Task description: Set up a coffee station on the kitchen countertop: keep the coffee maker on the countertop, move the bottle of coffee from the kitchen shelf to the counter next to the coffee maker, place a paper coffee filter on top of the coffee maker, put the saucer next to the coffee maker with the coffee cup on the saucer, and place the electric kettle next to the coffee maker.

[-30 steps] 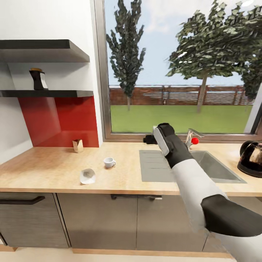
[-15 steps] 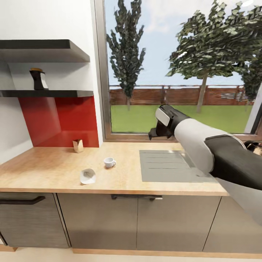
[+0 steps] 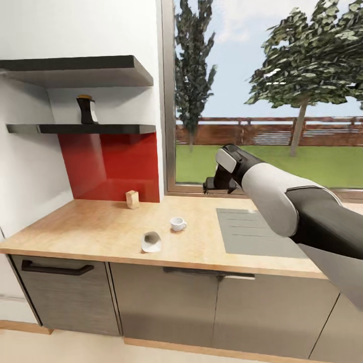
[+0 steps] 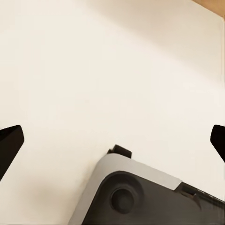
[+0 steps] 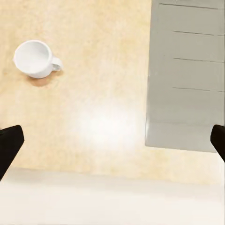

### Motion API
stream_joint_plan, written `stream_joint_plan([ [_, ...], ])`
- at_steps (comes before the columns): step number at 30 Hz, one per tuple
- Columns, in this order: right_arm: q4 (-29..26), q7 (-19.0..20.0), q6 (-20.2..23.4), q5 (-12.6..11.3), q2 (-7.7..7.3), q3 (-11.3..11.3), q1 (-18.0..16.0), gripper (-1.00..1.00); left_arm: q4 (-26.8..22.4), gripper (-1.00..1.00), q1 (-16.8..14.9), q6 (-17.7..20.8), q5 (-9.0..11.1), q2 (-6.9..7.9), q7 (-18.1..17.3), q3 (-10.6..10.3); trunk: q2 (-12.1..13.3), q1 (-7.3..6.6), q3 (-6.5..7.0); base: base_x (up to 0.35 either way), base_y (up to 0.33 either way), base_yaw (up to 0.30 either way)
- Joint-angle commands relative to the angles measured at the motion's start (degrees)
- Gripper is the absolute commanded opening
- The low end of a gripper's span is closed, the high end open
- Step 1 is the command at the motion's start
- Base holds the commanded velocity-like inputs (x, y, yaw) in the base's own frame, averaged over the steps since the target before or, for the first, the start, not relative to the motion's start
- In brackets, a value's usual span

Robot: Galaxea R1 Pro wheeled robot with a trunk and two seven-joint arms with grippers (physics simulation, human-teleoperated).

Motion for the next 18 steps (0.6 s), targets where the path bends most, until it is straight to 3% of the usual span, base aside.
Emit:
stream_joint_plan([
  [1,0.2,0.4,0.2,-0.7,0.01,0.1,-0.1,1.00,0.1,1.00,-0.1,-0.1,0.3,0.00,-0.2,-0.1,-0.1,0.01,-0.14,0.000,0.122,0.241],
  [6,1.6,2.8,0.2,-0.7,-3.15,0.2,0.0,1.00,0.1,1.00,-0.1,-0.1,0.3,-0.06,-0.2,-0.1,-0.1,0.01,-0.39,0.000,0.036,0.180],
  [12,4.0,6.5,0.2,0.1,-5.07,0.2,0.2,1.00,0.1,1.00,-0.1,-0.1,0.3,-0.08,-0.2,-0.1,-0.1,0.01,-0.45,0.000,0.004,0.033],
  [13,4.4,7.5,-0.1,3.7,-5.30,0.3,1.2,1.00,0.1,1.00,-0.1,-0.1,0.3,-0.08,-0.2,-0.1,-0.1,0.01,-0.45,0.000,0.000,0.003],
  [14,4.5,7.8,-3.7,6.1,-5.30,0.3,1.8,1.00,0.1,1.00,-0.1,-0.1,0.3,-0.08,-0.2,-0.2,-0.1,0.01,-0.45,0.000,0.000,0.002],
  [15,4.5,8.0,-5.5,7.2,-5.27,0.3,2.2,1.00,0.1,1.00,-0.1,-0.2,0.3,-0.08,-0.2,-0.2,-0.1,0.01,-0.45,0.000,0.000,0.002],
  [16,4.6,8.8,-10.0,9.7,-5.21,0.4,3.2,1.00,0.1,1.00,-0.1,-0.2,0.3,-0.08,-0.2,-0.2,-0.1,0.01,-0.45,0.000,0.000,0.000],
  [18,4.6,10.7,-12.3,11.2,-5.17,0.4,3.8,1.00,0.1,1.00,-0.1,-0.2,0.3,-0.08,-0.2,-0.2,-0.1,0.01,-0.45,0.000,0.000,0.000],
])
